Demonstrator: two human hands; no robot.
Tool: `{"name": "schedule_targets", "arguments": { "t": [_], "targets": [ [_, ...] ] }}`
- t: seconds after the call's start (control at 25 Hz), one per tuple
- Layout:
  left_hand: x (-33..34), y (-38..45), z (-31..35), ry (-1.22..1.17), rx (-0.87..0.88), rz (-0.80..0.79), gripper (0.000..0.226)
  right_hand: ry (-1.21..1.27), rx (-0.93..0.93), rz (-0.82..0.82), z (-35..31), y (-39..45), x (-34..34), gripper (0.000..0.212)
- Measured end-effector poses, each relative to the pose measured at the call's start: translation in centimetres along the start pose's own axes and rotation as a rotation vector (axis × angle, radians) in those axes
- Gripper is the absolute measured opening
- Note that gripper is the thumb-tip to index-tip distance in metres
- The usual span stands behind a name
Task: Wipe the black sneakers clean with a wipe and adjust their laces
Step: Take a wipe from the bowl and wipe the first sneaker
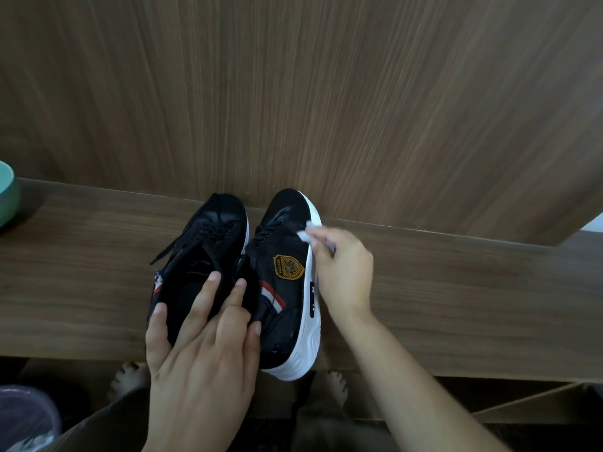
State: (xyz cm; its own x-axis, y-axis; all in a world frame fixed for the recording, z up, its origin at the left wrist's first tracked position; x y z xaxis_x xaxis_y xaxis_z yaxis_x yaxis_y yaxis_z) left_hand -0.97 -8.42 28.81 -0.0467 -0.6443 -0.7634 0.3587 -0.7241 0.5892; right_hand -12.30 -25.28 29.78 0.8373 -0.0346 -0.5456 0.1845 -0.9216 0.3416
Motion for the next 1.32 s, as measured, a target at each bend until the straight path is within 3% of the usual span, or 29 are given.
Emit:
{"name": "schedule_targets", "arguments": {
  "t": [0.2, 0.56, 0.64, 0.8, 0.88, 0.96, 1.12, 1.2, 1.32],
  "targets": [
    [0.2, -0.2, 0.3, -0.001, 0.008, -0.072, 0.037, 0.124, 0.091, -0.09, 0.6, -11.0, -2.7, 0.03],
    [0.5, -0.2, 0.0, 0.01, -0.027, -0.115, 0.035, 0.166, 0.111, -0.017, 0.4, -6.7, -1.7, 0.024],
    [0.4, -0.2, -0.1, 0.016, -0.028, -0.105, 0.036, 0.1, 0.015, -0.036, -0.7, -8.9, -2.2, 0.03],
    [0.3, -0.3, 0.1, 0.03, -0.01, -0.092, 0.032, -0.142, -0.396, 0.018, -4.2, -13.6, -2.4, 0.025],
    [0.4, -0.3, 0.0, 0.034, -0.012, -0.094, 0.03, -0.162, -0.461, 0.025, -4.7, -12.2, -1.8, 0.022],
    [0.4, -0.3, 0.0, 0.039, -0.026, -0.094, 0.031, -0.07, -0.34, 0.042, -3.8, -9.2, -1.6, 0.022],
    [0.4, -0.2, 0.1, 0.035, -0.033, -0.095, 0.033, 0.122, 0.153, -0.04, 0.2, -5.9, -1.9, 0.018],
    [0.3, -0.2, 0.1, 0.029, -0.034, -0.088, 0.033, 0.007, 0.114, -0.125, -0.4, -7.7, -2.3, 0.019],
    [0.3, 0.0, 0.3, 0.017, -0.017, -0.095, 0.031, -0.202, -0.168, -0.089, -3.4, -11.3, -3.4, 0.024]
  ]
}}
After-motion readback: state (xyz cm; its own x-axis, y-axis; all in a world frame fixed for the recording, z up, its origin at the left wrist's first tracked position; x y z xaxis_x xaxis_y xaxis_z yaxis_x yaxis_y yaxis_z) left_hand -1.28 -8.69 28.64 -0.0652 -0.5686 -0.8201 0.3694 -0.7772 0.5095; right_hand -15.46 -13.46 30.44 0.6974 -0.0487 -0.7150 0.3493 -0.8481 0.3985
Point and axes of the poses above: each hand's wrist, its own y-axis towards the middle knuckle, its own x-axis out of the palm, z = x × y, the point moved 9 cm from there along y, towards the middle knuckle, and after that the axes turned 2 degrees about y, right-handed, at the moved point
